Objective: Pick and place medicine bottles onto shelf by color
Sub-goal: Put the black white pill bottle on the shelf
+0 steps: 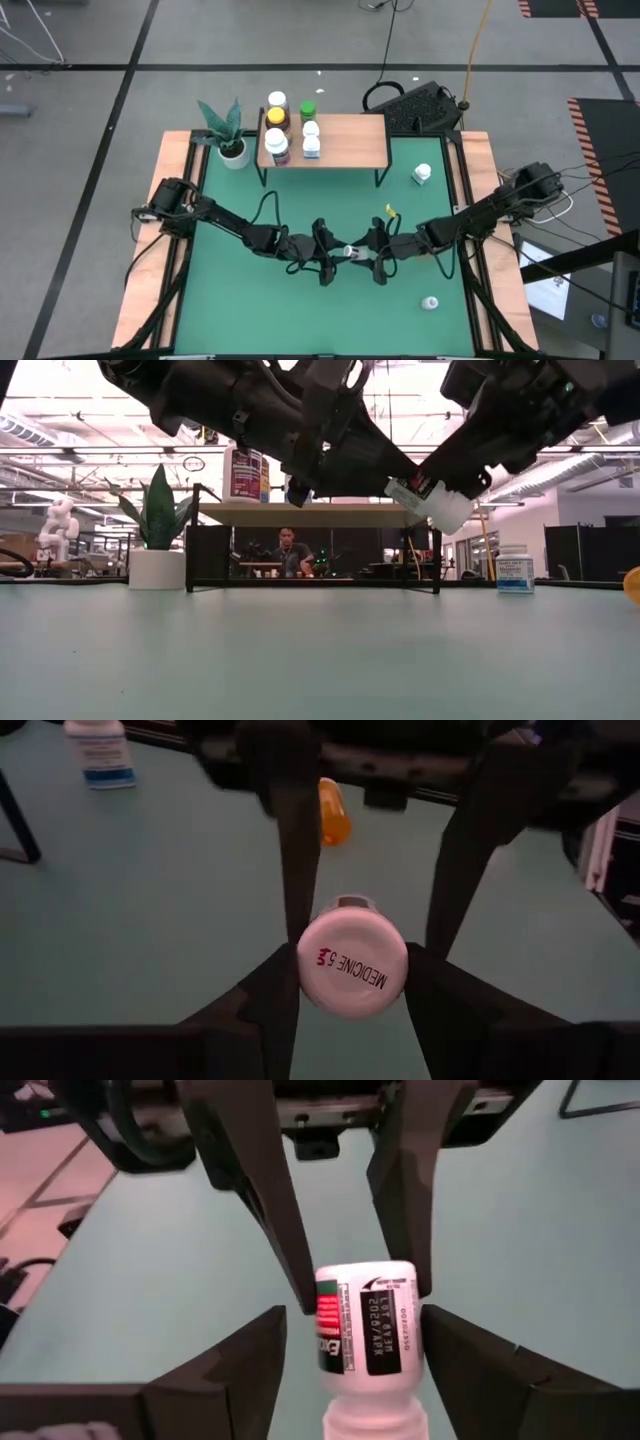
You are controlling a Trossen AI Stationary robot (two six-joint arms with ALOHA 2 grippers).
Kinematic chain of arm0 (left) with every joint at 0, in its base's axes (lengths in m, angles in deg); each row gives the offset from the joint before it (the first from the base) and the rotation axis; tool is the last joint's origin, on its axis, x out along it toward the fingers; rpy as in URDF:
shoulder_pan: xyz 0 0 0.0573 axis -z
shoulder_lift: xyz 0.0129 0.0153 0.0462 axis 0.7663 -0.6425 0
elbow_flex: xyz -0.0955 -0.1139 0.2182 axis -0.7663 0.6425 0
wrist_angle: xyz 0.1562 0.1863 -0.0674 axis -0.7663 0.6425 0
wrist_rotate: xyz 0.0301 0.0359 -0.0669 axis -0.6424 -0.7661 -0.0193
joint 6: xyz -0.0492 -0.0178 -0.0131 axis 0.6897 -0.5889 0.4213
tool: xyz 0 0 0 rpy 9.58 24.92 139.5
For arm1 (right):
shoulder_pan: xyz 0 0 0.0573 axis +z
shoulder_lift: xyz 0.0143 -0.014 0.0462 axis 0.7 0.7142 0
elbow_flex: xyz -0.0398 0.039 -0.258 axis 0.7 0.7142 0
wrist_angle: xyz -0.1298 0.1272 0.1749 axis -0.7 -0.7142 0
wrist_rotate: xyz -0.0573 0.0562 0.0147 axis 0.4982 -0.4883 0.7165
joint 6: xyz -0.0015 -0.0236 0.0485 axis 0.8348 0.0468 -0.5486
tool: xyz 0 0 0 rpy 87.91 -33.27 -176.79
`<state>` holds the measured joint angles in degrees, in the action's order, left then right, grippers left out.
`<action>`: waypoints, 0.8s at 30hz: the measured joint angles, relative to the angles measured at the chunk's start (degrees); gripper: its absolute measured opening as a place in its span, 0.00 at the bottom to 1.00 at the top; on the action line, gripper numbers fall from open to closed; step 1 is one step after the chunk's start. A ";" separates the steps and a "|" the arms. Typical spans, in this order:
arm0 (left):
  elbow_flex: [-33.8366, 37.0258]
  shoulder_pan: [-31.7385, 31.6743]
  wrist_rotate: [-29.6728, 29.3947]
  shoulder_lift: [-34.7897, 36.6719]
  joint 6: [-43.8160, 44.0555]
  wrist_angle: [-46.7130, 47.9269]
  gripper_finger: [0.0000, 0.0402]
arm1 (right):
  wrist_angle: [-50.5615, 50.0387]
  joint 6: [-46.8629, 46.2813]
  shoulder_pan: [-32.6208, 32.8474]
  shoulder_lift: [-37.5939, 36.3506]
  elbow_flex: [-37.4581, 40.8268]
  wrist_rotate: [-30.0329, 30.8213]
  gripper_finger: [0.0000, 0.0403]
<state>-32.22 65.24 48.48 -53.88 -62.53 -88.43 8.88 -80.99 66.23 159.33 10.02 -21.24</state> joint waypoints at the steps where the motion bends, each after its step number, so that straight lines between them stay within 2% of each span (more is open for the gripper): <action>1: 0.00 -0.05 -0.14 0.00 0.02 -0.23 0.40 | -1.20 -0.58 0.00 -1.09 0.00 0.01 0.56; 5: 0.00 -0.09 -1.51 0.00 0.06 -0.04 0.40 | -5.90 -4.97 0.17 -5.97 0.45 3.42 0.56; 10: 0.00 -0.09 -1.58 1.14 -0.07 0.38 0.40 | -2.87 -7.77 0.46 -11.85 6.47 5.57 0.54; 14: 0.00 0.07 -2.55 2.28 -0.64 0.42 0.40 | 8.01 -9.78 0.46 -14.41 14.12 5.56 0.54; 19: 0.00 0.22 -5.17 3.08 -1.66 -0.55 0.40 | 28.86 -11.54 0.46 -14.72 23.96 5.57 0.54; 24: 0.00 0.20 -6.59 3.06 -3.65 -5.60 0.40 | 39.56 -10.32 0.50 -14.70 27.00 5.45 0.54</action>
<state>-32.22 65.44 41.90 -50.81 -66.18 -94.03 48.44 -91.31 66.73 144.64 37.02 -15.79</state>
